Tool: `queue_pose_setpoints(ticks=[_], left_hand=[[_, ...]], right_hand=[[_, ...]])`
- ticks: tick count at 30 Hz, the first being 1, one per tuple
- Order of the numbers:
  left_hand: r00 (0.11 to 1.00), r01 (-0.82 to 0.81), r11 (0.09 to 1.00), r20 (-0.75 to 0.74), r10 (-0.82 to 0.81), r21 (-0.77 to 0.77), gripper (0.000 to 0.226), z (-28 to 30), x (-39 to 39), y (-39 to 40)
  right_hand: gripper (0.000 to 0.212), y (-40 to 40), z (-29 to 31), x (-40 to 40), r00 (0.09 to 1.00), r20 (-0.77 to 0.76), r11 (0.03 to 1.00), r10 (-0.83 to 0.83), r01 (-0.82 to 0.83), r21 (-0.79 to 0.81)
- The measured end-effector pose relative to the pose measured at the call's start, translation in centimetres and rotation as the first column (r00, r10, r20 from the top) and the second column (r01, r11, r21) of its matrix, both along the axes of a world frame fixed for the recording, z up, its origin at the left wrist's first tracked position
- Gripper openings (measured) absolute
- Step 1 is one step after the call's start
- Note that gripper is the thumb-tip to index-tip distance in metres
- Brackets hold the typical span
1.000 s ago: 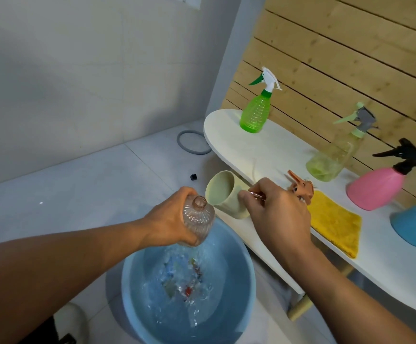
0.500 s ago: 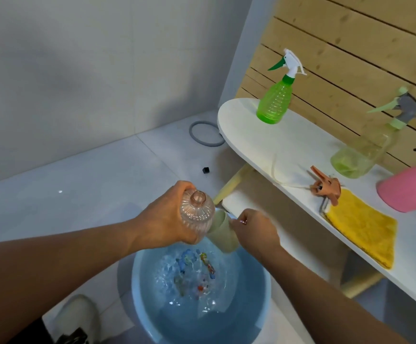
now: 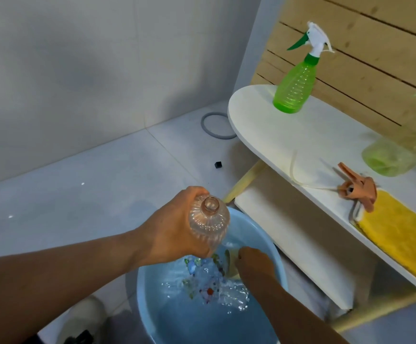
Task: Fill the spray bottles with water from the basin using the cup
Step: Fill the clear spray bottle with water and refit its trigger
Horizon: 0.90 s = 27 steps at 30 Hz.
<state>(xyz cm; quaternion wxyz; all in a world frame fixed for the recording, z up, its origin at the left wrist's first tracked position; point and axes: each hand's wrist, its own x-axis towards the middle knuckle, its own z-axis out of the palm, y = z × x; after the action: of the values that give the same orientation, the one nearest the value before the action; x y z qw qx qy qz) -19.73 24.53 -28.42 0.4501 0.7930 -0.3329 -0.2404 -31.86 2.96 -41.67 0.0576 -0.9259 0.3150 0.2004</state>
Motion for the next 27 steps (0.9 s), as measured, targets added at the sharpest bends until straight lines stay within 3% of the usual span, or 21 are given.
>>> queue_pose_setpoints(ticks=[6, 11, 14, 19, 27], left_hand=[[0.999, 0.023, 0.999, 0.027, -0.024, 0.047, 0.093, -0.6, 0.4, 0.4], [1.000, 0.029, 0.997, 0.007, -0.030, 0.078, 0.094, -0.7, 0.9, 0.7], [1.000, 0.014, 0.996, 0.006, -0.014, 0.091, 0.096, -0.7, 1.2, 0.9], [0.999, -0.001, 0.992, 0.053, -0.006, 0.125, 0.098, -0.3, 1.4, 1.4], [0.996, -0.051, 0.984, 0.076, 0.039, 0.172, 0.095, 0.1, 1.2, 2.2]], right_hand=[[0.026, 1.8, -2.5, 0.9, 0.999, -0.005, 0.998, 0.046, -0.045, 0.036], [0.016, 2.0, -2.0, 1.5, 0.978, 0.106, 0.957, -0.180, 0.149, 0.247], [0.030, 1.2, -1.1, 0.9, 0.905, 0.194, 0.864, -0.380, 0.272, 0.424], [0.033, 0.4, 1.8, -1.3, 0.746, 0.265, 0.673, -0.611, 0.313, 0.670], [0.034, -0.4, 12.4, -2.9, 0.667, 0.396, 0.670, -0.631, 0.212, 0.711]])
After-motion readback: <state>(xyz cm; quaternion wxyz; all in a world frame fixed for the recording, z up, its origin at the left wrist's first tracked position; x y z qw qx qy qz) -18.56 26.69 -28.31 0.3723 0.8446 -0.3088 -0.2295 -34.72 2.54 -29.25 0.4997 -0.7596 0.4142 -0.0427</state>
